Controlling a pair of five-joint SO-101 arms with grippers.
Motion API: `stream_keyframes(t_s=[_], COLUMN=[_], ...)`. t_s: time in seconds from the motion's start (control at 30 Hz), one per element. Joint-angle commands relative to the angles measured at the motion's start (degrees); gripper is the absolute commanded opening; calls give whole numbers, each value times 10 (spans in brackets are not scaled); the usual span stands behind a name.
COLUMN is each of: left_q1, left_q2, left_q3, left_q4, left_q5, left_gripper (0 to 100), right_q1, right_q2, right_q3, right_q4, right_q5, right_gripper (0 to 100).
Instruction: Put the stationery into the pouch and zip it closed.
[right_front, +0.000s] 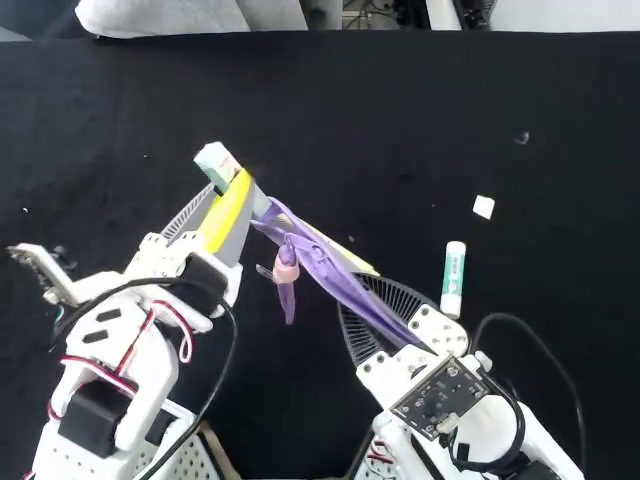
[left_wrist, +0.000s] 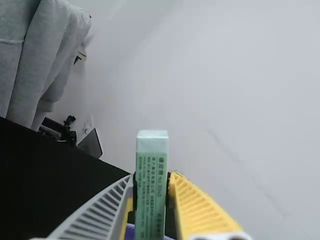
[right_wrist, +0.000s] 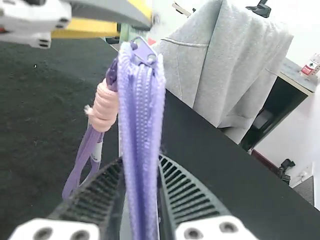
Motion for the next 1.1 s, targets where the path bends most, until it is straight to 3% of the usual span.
stream_keyframes(t_s=[0.0,0.2,1.07], left_q1=[4,3,58], left_q2=[22,81,54], left_q3=[-9,-14,14], left_q4=[-1,3,12], left_q5=[-4,-4,42], left_gripper=[95,94,95], right_q1=[-2,-2,-2], right_q2=[-51,-51,-67], right_q3=[-26,-27,13], right_q4=[-12,-12,-58], right_q5=[-6,-6,-7], right_gripper=[11,11,11])
